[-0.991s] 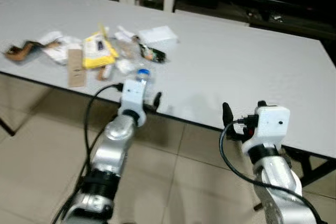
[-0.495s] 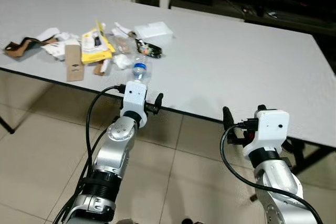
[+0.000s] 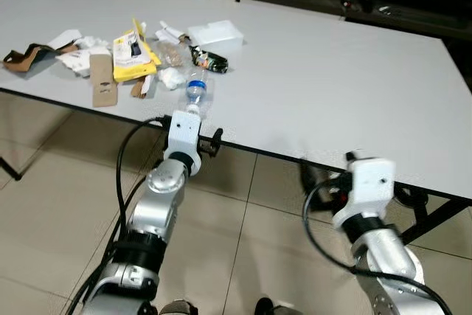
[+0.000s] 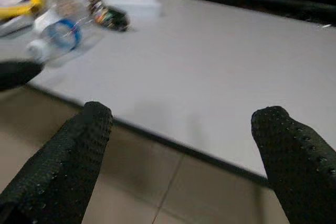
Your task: Picking trash to rubbish bin
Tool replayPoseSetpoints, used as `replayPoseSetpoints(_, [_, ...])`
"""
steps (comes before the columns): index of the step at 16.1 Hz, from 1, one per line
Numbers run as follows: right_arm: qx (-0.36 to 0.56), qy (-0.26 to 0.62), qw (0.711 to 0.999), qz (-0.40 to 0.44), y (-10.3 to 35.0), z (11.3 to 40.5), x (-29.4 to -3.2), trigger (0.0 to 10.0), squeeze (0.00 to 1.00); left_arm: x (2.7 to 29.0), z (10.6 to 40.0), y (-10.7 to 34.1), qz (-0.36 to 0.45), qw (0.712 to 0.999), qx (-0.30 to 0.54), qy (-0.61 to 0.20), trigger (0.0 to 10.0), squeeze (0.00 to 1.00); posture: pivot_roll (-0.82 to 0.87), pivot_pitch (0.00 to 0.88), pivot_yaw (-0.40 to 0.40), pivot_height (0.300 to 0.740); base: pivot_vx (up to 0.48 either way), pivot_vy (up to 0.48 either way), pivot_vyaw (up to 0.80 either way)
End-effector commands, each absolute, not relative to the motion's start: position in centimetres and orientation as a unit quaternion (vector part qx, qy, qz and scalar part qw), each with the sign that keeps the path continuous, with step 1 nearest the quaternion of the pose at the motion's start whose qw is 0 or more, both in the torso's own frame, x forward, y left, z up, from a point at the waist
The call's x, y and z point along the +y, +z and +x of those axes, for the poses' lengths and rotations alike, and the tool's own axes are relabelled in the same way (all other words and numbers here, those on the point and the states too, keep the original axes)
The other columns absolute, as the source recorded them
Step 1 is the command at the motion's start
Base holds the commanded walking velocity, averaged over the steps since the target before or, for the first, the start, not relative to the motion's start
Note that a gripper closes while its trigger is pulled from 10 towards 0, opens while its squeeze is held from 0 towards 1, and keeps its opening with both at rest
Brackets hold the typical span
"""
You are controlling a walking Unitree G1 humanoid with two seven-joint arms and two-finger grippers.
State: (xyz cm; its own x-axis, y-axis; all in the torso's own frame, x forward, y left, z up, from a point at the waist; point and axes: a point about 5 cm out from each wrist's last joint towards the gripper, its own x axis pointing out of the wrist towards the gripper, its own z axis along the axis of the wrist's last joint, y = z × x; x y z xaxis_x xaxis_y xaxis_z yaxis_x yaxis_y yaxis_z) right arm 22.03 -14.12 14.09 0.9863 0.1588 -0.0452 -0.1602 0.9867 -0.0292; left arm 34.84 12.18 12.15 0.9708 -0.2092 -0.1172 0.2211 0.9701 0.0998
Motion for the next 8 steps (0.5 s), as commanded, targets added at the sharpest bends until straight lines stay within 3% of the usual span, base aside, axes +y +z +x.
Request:
replayPoseSetpoints(1, [0.020,0.077,0.997,-0.019,14.4,21.8,-14.5,10.0,0.00,12.1,35.1,12.4,0.057,0.991,0.047,-0.108,10.0,0.00,0.14,0.143,-0.067,0.740,0.000,0.000,0.00])
replayPoseSetpoints(8, [0.032,0.120,0.992,-0.009,14.2,21.3,-13.3,10.0,0.00,12.3,35.6,12.5,0.060,0.992,0.042,-0.106,10.0,0.00,0.14,0.159,-0.060,0.740,0.000,0.000,0.00])
